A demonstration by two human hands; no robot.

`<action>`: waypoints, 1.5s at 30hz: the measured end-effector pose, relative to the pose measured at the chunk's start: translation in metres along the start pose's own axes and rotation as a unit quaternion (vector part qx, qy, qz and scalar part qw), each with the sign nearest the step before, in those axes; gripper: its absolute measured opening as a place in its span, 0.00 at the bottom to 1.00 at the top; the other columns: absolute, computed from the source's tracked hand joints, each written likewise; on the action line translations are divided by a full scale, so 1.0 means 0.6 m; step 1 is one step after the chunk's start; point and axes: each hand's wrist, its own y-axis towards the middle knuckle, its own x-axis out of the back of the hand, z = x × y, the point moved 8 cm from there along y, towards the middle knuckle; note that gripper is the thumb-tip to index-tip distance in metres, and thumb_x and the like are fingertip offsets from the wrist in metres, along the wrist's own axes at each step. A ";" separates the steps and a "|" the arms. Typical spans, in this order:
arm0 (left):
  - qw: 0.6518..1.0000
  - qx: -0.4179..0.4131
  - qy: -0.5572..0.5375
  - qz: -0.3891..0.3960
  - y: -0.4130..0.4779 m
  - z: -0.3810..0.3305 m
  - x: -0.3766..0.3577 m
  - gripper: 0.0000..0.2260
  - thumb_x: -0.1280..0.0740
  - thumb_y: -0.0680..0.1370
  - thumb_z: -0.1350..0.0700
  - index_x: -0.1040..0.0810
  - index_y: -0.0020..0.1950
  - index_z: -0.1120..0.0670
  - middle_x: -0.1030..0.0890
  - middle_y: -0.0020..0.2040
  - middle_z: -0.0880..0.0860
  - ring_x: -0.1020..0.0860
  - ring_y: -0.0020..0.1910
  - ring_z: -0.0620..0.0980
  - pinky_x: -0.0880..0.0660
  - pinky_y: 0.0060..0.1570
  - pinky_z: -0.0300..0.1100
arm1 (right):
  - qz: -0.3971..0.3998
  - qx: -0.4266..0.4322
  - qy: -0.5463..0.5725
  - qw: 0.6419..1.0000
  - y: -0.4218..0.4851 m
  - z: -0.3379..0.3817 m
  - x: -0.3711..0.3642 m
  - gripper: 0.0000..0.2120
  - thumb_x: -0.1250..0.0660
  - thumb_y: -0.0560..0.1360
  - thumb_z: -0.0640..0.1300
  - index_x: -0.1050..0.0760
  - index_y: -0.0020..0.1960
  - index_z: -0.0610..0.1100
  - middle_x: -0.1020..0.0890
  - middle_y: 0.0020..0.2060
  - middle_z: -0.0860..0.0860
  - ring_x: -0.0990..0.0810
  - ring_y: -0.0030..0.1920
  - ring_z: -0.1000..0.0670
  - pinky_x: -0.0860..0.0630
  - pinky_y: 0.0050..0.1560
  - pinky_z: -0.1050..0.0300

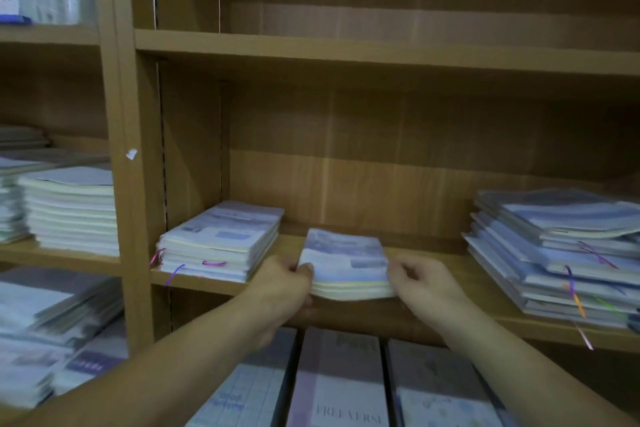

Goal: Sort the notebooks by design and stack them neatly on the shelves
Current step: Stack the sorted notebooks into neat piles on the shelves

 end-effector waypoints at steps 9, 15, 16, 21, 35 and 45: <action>0.937 -0.185 0.292 -0.046 -0.006 -0.012 0.082 0.19 0.37 0.82 0.44 0.20 0.39 0.54 0.20 0.32 0.52 0.21 0.35 0.47 0.23 0.39 0.50 | -0.005 0.018 -0.100 0.995 -0.004 0.025 -0.025 0.19 0.31 0.75 0.63 0.17 0.48 0.47 0.23 0.30 0.55 0.24 0.31 0.53 0.29 0.35 0.55; 0.939 -0.275 0.190 -0.078 -0.048 0.038 0.105 0.14 0.30 0.77 0.54 0.20 0.62 0.49 0.20 0.51 0.43 0.20 0.52 0.44 0.22 0.52 0.44 | 0.015 0.022 -0.223 0.975 -0.020 0.022 -0.038 0.42 0.30 0.52 0.79 0.20 0.60 0.59 0.16 0.50 0.62 0.19 0.54 0.57 0.20 0.55 0.51; 0.943 -0.267 0.183 -0.081 -0.049 0.045 0.106 0.17 0.31 0.76 0.53 0.21 0.65 0.49 0.20 0.53 0.42 0.21 0.55 0.43 0.22 0.54 0.45 | 0.007 0.024 -0.232 0.972 -0.020 0.023 -0.040 0.43 0.31 0.52 0.78 0.19 0.61 0.58 0.16 0.51 0.62 0.19 0.55 0.57 0.20 0.55 0.51; 0.981 -0.157 0.110 -0.015 -0.043 0.062 0.090 0.25 0.28 0.78 0.57 0.31 0.67 0.34 0.21 0.51 0.43 0.22 0.42 0.36 0.26 0.44 0.32 | -0.010 0.024 -0.180 0.983 -0.014 0.029 -0.052 0.28 0.24 0.54 0.72 0.17 0.51 0.62 0.15 0.45 0.65 0.18 0.50 0.59 0.19 0.51 0.52; 0.985 -0.150 0.007 -0.080 -0.055 0.065 0.117 0.23 0.34 0.80 0.68 0.25 0.67 0.43 0.17 0.55 0.34 0.22 0.59 0.32 0.26 0.56 0.28 | -0.045 0.031 -0.141 0.988 -0.016 0.023 -0.069 0.24 0.24 0.60 0.71 0.18 0.53 0.65 0.17 0.43 0.71 0.18 0.48 0.64 0.20 0.49 0.55; 0.990 -0.141 -0.003 -0.014 -0.045 0.067 0.098 0.24 0.35 0.81 0.68 0.28 0.74 0.48 0.20 0.61 0.38 0.23 0.61 0.32 0.27 0.53 0.25 | 0.026 0.000 -0.091 0.996 0.009 0.003 -0.071 0.34 0.28 0.55 0.79 0.18 0.56 0.64 0.14 0.46 0.65 0.16 0.47 0.57 0.19 0.55 0.49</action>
